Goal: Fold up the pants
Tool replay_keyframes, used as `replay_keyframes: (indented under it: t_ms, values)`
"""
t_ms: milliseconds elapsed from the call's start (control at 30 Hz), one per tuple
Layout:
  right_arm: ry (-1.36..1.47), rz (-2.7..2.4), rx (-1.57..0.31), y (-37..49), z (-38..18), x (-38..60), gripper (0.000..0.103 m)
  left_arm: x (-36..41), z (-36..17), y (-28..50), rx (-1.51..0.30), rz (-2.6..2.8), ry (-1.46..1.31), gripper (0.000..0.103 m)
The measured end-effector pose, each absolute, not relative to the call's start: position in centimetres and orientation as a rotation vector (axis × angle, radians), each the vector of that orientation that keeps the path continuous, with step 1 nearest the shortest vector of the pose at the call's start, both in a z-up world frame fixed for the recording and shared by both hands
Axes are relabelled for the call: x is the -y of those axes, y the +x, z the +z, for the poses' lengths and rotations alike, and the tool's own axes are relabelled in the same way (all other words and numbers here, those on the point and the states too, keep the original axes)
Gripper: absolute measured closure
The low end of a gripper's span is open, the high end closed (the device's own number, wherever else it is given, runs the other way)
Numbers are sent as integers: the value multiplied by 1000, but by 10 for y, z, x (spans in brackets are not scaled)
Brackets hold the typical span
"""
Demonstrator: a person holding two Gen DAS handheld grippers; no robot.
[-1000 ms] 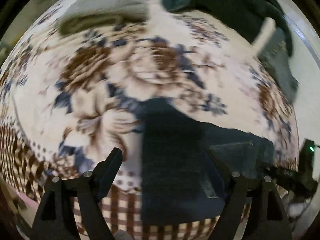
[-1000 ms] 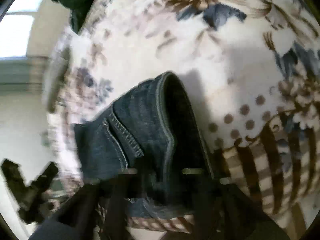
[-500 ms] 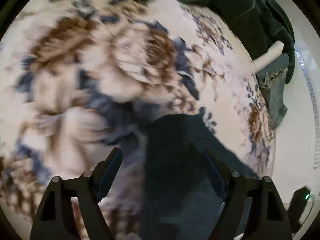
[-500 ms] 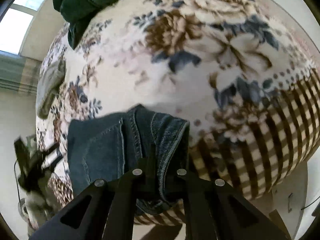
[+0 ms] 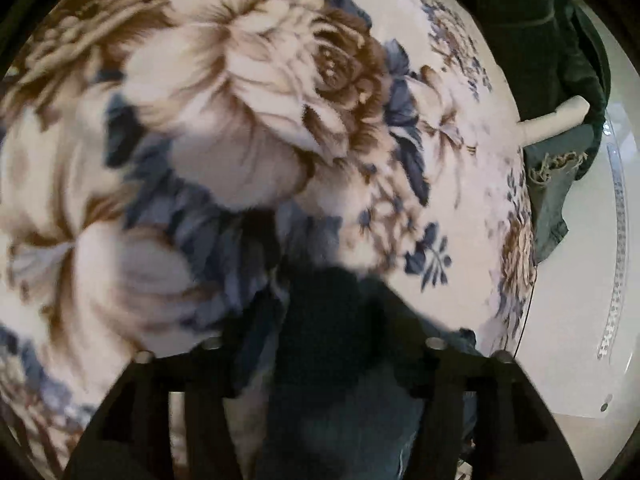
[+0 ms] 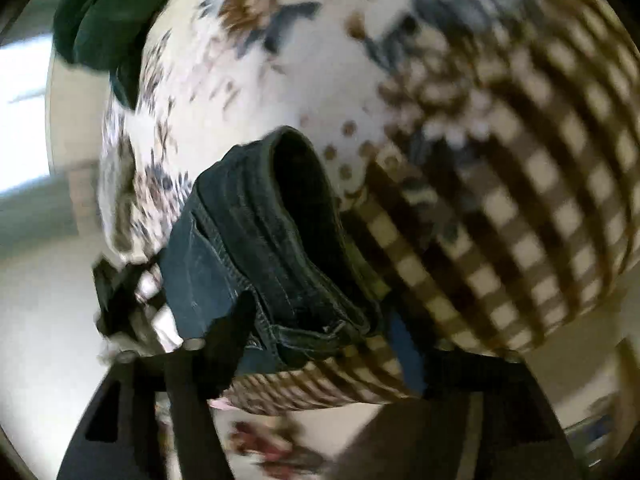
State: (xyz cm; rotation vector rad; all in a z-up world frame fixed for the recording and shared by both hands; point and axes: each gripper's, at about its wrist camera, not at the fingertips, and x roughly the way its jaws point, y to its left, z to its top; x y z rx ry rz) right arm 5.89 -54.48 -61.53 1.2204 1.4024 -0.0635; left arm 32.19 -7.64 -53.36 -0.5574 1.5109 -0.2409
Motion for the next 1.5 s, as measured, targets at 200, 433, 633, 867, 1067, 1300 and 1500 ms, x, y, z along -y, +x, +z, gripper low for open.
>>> replay_keyframes:
  t_ms: [200,433,633,867,1067,1300,1500]
  values:
    - [1046,-122,-1315,63,-585,518,88,84,-514,306,-1486,-279,-487,27]
    - [851,-199,-1270,65,-522,529,88,113,-532,298,-1549,-345,-432,27]
    - [962,-68,-1459,77,-578,552,72,112,-541,296,-1561,-340,-444,27]
    - [1294,-126,-1266,103,-611,596,24,109,-542,296,-1557,-345,-438,27]
    - [1012,-111,-1257,159,-579,557,77,114,-537,294,-1554,-358,-382,27]
    - [755,-126,-1295,192,-573,554,77,106,-542,290,-1566,-350,-408,27]
    - [1083,-111,-1205,122,-565,590,48,105,-534,286,-1555,-359,-429,27]
